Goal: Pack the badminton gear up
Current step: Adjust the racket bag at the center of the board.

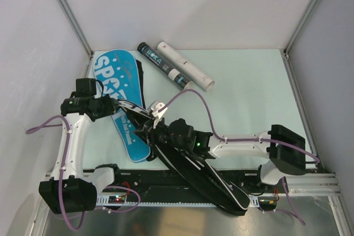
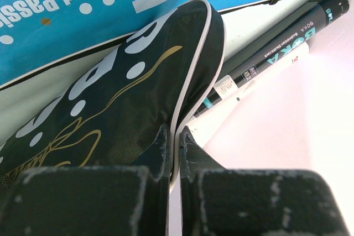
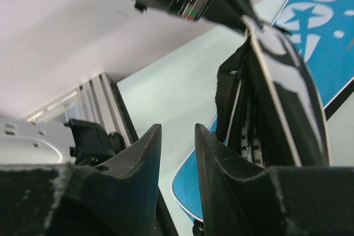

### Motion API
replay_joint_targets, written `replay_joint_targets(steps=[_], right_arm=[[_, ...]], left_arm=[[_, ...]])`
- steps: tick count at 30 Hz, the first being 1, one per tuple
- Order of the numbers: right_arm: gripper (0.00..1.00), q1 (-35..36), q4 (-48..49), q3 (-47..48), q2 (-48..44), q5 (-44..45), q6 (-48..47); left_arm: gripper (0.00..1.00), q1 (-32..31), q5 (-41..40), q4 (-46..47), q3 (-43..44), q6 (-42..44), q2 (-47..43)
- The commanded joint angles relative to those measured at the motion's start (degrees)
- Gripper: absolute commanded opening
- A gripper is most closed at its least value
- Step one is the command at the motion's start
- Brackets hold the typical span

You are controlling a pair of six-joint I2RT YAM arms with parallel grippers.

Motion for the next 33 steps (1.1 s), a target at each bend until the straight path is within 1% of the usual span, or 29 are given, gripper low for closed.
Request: replay_joint_targets(steps=[1, 10, 15, 22, 27, 33], right_arm=[[0.35, -0.39, -0.07, -0.57, -4.2, 5.71, 1.05], [0.25, -5.24, 2.56, -0.49, -1.72, 7.4, 4.42], [0.23, -6.67, 4.24, 0.21, 1.01, 5.19, 6.53], [0.23, -5.17, 6.95, 1.34, 3.88, 4.31, 6.57], [0.28, -3.98, 6.36, 4.04, 6.82, 6.52, 5.33], [0.3, -3.65, 5.44, 7.5, 9.37, 7.63, 5.1]], left_arm=[[0.0, 0.54, 0.91, 0.86, 1.53, -2.76, -2.01], [0.0, 0.56, 1.34, 0.86, 1.36, -2.84, -3.08], [0.0, 0.28, 1.17, 0.86, 1.6, -2.97, -3.2], [0.0, -0.27, 1.12, 0.91, 1.34, -3.13, -2.93], [0.0, -0.66, 1.07, 0.86, 1.41, -3.41, -2.74], [0.0, -0.86, 0.95, 0.91, 1.21, -3.44, -2.65]])
